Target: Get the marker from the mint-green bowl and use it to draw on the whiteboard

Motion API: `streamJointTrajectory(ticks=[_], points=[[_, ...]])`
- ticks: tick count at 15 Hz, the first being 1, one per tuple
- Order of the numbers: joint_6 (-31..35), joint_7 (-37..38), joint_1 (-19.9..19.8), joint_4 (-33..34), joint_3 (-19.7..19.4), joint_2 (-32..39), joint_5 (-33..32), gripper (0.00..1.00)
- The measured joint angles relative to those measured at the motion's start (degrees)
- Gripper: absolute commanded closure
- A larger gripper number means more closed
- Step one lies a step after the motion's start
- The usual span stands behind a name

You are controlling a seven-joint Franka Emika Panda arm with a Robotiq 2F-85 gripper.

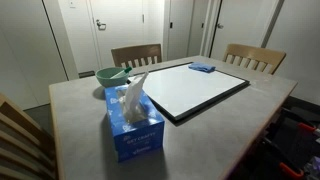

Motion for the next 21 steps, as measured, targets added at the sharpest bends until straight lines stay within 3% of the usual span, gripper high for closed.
streamJointTrajectory(ticks=[6,12,21], points=[[2.14,-0.15,0.14,-0.33,0.01,0.03,2.21,0.0],[10.1,-3.52,1.06,-0.96,0.03,3.19,10.1,0.0],[25.66,-15.18,1.97,-0.87,1.17,13.08,20.23,0.0]])
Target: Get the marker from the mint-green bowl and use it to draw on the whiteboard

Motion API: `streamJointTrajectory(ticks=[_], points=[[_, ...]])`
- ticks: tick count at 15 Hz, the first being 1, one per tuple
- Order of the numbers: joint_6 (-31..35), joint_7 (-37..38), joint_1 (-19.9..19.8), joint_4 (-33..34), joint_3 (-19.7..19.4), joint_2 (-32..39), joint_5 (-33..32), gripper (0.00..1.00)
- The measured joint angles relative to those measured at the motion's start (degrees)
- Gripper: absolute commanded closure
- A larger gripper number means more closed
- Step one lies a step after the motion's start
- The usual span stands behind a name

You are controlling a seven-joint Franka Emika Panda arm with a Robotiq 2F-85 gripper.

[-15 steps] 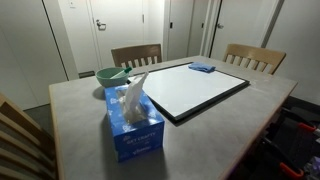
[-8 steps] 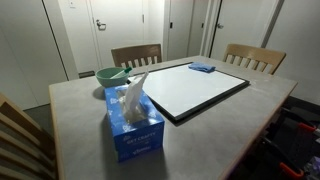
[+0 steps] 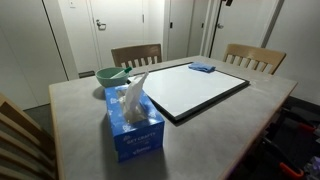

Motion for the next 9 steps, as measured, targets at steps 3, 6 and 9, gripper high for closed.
streamJointTrajectory(ticks=[3,6,9], points=[[4.03,-5.86,0.0,0.11,1.0,2.95,6.52,0.0],[5.94,-12.17,-0.06,0.32,2.08,5.69,13.39,0.0],[5.92,-14.48,-0.1,0.74,2.36,7.1,15.83,0.0]])
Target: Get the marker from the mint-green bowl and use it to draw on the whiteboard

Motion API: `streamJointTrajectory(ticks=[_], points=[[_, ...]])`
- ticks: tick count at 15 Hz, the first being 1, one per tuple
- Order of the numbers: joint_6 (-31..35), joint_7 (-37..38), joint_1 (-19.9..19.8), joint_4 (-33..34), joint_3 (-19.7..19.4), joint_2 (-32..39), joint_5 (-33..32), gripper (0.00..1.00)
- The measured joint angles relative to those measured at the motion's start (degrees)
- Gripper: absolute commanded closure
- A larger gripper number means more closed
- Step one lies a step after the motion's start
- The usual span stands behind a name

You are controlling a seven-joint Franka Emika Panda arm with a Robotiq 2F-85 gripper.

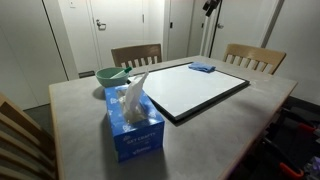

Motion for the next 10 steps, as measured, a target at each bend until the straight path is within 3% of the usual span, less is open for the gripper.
streamJointTrajectory(ticks=[5,10], points=[[0.42,-0.34,-0.34,0.22,0.53,0.07,0.27,0.0],[1.76,-14.99,-0.55,0.44,2.82,3.43,13.63,0.0]])
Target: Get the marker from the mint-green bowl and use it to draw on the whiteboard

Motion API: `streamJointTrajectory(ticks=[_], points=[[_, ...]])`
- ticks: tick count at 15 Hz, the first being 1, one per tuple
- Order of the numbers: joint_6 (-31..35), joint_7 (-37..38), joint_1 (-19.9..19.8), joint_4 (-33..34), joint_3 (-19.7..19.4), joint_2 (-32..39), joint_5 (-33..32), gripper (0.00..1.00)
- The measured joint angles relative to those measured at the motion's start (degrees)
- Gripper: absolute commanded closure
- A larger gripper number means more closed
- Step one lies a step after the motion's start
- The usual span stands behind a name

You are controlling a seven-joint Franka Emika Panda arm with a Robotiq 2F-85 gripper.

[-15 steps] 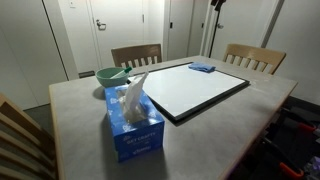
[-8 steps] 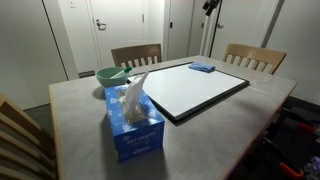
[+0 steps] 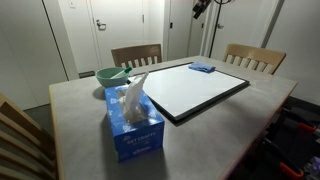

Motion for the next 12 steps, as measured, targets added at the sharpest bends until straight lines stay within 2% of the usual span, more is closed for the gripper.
streamJointTrajectory(ticks=[2,5,12], points=[[-0.25,-5.57,-0.08,1.01,1.35,2.71,3.82,0.0],[-1.09,-10.91,-0.12,3.78,3.61,7.48,5.89,0.0],[-0.92,-14.2,-0.01,11.34,8.52,17.04,5.18,0.0]])
